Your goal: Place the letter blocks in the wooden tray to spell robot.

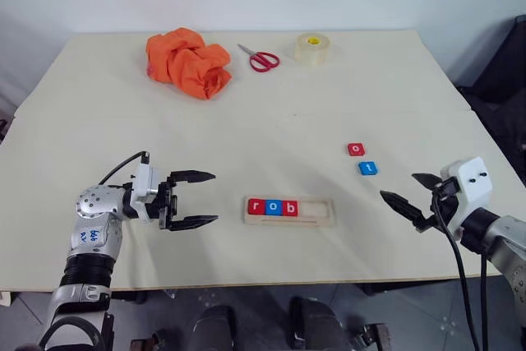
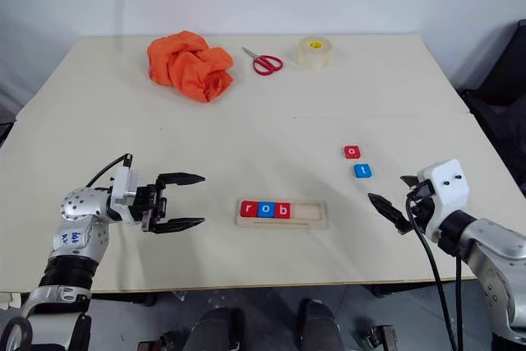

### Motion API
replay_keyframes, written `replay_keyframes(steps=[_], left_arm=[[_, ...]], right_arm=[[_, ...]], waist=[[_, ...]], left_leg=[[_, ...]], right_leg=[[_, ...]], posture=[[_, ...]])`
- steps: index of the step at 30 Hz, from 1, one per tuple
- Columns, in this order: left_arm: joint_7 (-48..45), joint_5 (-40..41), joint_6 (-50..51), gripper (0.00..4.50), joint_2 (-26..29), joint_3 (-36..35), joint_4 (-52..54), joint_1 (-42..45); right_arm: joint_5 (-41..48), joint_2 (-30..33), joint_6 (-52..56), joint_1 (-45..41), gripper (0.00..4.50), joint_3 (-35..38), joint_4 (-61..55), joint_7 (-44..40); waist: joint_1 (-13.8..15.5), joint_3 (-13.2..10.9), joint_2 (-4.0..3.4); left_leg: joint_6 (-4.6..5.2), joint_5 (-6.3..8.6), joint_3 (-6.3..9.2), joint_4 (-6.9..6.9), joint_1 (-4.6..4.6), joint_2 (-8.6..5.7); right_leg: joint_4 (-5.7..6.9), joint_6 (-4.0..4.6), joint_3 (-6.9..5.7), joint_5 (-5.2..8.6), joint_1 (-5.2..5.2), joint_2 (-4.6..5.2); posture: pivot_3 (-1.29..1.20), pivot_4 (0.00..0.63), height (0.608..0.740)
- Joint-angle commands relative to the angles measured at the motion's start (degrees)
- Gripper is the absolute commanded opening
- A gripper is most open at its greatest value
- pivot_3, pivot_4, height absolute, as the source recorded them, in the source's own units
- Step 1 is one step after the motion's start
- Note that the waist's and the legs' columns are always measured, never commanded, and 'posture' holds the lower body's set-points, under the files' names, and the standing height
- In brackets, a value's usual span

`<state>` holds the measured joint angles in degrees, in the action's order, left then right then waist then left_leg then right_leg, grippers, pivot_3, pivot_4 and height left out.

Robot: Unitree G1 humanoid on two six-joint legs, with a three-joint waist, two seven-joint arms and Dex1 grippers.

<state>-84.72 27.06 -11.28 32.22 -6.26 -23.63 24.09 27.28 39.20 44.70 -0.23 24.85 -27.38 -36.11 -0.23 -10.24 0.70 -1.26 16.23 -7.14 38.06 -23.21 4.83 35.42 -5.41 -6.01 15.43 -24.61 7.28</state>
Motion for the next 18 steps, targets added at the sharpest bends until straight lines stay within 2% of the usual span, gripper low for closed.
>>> replay_keyframes(steps=[1,8,11,14,18], left_arm=[[0.3,0.6,0.0,4.50,0.6,-0.9,1.4,-0.1],[1.7,0.6,0.0,4.50,0.7,-1.4,3.0,-1.1],[3.0,1.0,0.1,4.50,0.8,-2.1,5.3,-3.2],[4.3,1.2,0.4,4.50,0.9,-2.8,7.6,-5.5],[6.2,1.5,1.1,4.50,0.8,-3.3,11.0,-8.5]], right_arm=[[0.7,-0.1,1.3,-4.3,4.44,-1.9,0.0,2.7],[-4.0,-3.6,2.3,-17.4,4.44,-12.4,11.3,8.0],[-8.7,-6.1,0.7,-27.1,4.44,-17.7,23.2,11.1],[-12.2,-7.6,-1.7,-33.4,4.44,-20.3,32.7,12.8],[-14.6,-9.4,-5.5,-37.4,4.44,-21.9,40.3,12.8]], waist=[[-0.1,0.0,0.00],[-0.3,0.0,0.00],[-0.5,0.0,0.00],[-1.3,0.0,-0.01],[-1.4,0.0,-0.01]], left_leg=[[0.00,0.00,0.00,0.00,0.00,0.00],[0.01,-0.02,0.00,-0.01,0.00,0.01],[0.02,-0.01,-0.04,0.01,-0.04,-0.01],[0.07,-0.02,-0.10,0.03,-0.04,-0.02],[0.05,-0.02,-0.08,-0.06,-0.06,-0.02]], right_leg=[[0.00,0.00,0.00,0.00,0.00,0.00],[0.05,0.03,0.00,0.01,-0.03,0.00],[0.03,0.02,0.00,0.01,-0.04,0.01],[0.06,-0.04,0.04,-0.02,-0.07,0.06],[0.11,0.00,0.02,0.01,-0.09,0.05]], posture=[[0.00,0.150,0.740],[0.00,0.150,0.740],[0.00,0.150,0.740],[0.00,0.150,0.740],[0.00,0.150,0.740]])
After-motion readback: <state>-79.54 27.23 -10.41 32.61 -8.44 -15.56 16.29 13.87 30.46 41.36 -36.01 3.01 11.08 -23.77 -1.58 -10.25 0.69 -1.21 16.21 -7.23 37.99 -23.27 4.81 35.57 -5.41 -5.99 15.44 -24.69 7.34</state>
